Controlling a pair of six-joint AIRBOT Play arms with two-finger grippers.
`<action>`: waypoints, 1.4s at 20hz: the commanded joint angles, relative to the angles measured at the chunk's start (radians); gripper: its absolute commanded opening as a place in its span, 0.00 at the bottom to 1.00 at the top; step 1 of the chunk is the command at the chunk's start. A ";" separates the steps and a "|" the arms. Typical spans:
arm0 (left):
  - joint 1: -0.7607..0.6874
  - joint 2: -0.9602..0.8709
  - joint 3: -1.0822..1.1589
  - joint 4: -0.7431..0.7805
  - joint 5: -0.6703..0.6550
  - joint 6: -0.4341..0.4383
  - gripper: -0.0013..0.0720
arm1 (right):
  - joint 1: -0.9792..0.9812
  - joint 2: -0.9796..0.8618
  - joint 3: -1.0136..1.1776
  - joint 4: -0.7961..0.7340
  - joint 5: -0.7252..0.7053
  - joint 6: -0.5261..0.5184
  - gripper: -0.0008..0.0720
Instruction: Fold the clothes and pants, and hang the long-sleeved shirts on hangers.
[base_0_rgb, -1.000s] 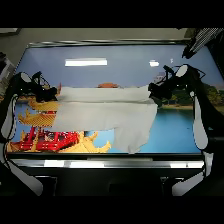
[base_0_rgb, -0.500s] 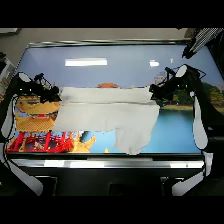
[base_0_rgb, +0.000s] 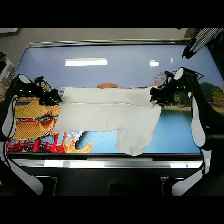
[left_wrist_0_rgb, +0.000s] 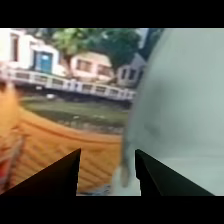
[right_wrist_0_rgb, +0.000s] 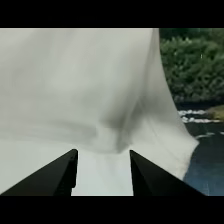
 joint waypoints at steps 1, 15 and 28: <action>0.049 0.082 0.009 0.062 -0.035 0.053 0.58 | -0.041 0.080 0.000 -0.007 0.094 -0.087 0.60; 0.246 0.617 -0.451 -0.037 -0.065 0.043 0.58 | -0.230 0.669 -0.931 0.309 0.044 -0.231 0.70; 0.246 0.696 -0.649 -0.039 -0.032 0.048 0.58 | -0.229 0.739 -1.325 0.542 -0.244 -0.388 0.67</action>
